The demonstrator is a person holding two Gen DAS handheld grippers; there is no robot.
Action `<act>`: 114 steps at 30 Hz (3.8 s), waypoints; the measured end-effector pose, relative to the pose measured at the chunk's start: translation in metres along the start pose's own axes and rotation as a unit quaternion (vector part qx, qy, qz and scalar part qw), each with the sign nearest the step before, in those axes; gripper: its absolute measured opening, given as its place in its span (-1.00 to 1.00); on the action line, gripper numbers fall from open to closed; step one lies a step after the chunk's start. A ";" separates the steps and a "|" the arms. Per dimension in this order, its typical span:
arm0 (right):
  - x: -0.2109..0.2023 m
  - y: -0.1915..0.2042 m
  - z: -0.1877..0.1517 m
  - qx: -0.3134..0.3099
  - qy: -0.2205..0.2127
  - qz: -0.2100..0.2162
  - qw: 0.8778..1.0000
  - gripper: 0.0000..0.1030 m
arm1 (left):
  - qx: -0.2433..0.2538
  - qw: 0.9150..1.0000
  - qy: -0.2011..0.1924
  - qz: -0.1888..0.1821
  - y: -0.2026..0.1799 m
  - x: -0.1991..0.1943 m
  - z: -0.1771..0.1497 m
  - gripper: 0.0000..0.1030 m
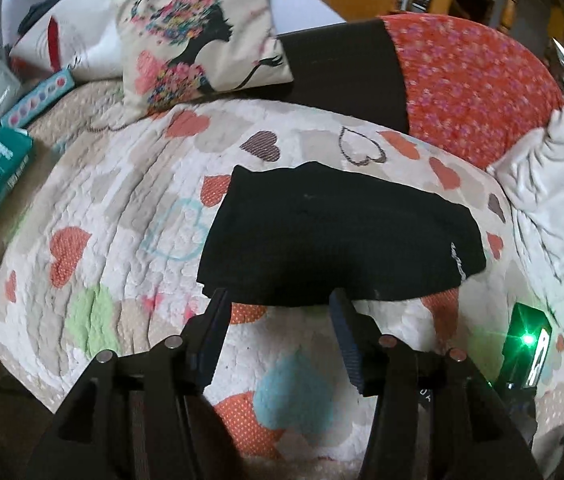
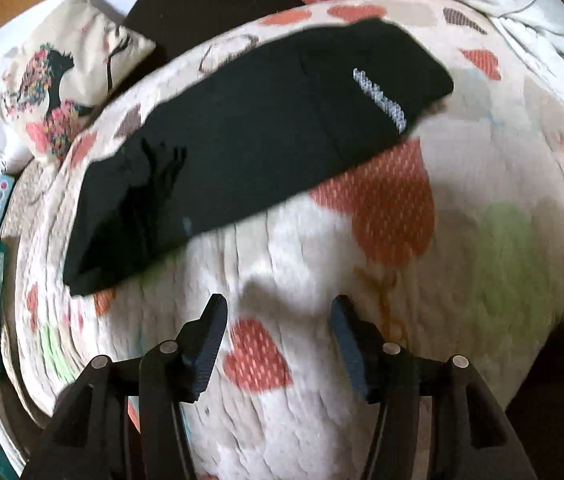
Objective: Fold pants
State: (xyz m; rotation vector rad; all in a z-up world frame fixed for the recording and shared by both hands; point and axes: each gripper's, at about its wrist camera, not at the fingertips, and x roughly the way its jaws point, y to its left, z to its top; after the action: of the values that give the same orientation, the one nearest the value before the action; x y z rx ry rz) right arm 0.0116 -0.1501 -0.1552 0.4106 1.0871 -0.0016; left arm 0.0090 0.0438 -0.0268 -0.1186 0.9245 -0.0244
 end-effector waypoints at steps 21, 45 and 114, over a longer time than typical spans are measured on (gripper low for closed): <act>-0.022 -0.045 0.022 0.022 -0.045 0.014 0.999 0.25 | 0.044 0.995 0.050 -0.077 -0.023 0.038 0.042 0.02; 0.030 -0.107 0.106 0.093 -0.125 0.122 0.980 0.34 | 0.267 0.932 0.188 -0.160 -0.291 0.267 0.130 0.02; 0.017 0.137 0.062 -0.256 -0.043 0.086 0.962 0.56 | -0.097 0.977 0.120 -0.145 0.085 0.198 0.122 -0.17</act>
State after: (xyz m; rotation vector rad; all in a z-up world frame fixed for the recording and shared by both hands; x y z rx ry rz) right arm 0.1007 -0.0401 -0.1006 0.0338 0.9217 0.4054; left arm 0.2229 0.1253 -0.1215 -0.4398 1.1444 -0.2238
